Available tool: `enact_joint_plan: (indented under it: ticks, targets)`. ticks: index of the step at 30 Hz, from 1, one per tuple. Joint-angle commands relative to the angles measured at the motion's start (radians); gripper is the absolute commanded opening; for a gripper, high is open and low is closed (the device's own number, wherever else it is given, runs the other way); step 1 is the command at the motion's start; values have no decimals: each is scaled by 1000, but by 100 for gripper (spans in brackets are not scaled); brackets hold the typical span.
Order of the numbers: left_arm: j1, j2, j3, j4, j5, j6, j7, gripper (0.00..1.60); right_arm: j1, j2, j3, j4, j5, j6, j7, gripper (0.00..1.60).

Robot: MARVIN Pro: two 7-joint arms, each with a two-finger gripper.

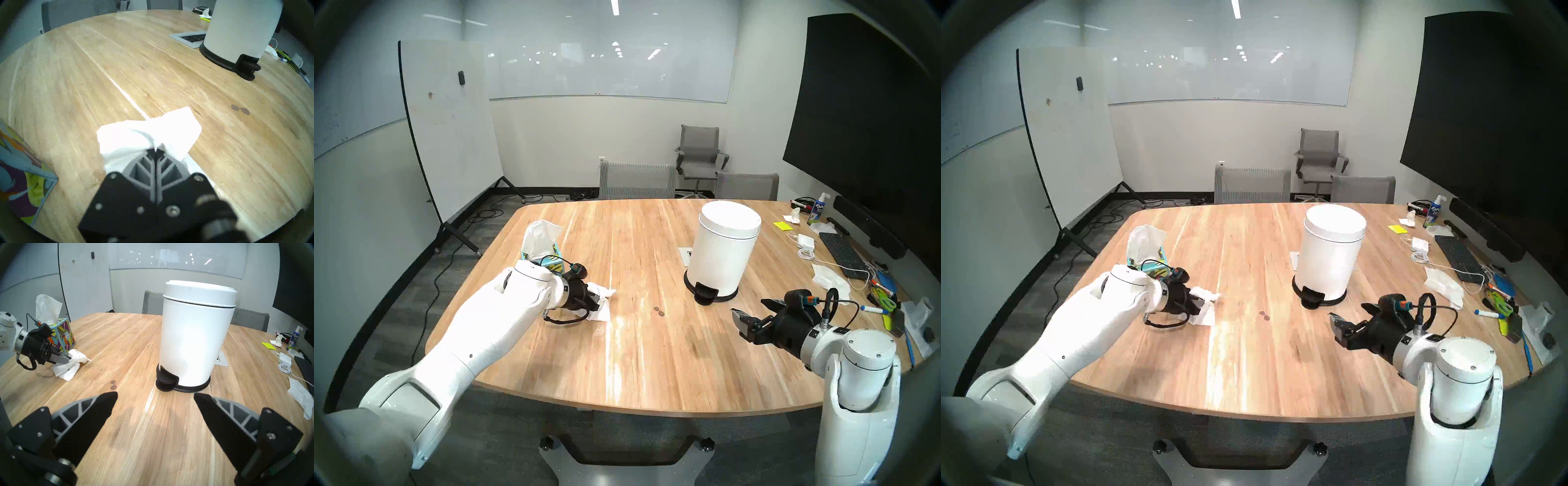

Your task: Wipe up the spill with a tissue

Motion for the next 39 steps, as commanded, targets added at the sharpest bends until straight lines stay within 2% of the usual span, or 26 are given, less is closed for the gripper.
enact_joint_plan:
  ticks: [1,2,4,17,26,32,39]
  targets:
    - [23,74,-48,-128,-39,11,-51,0,2,1,2,-19,1,-1,0,160]
    - [11,71,-46,-110,-41,3,-66,0,2,1,2,-19,1,-1,0,160]
    - [37,91,-67,-172,-51,24,-57,0,2,1,2,-19,1,-1,0,160]
    - [48,102,-124,-277,-88,85,-65,0,2,1,2,-20,1,-1,0,160]
    - [23,74,-142,-316,-103,136,-54,0,2,1,2,-19,1,-1,0,160]
    - [23,53,-136,-358,-107,166,-35,0,2,1,2,-20,1,-1,0,160]
    - [-11,13,-129,-371,-108,201,-4,0,2,1,2,-19,1,-1,0,160]
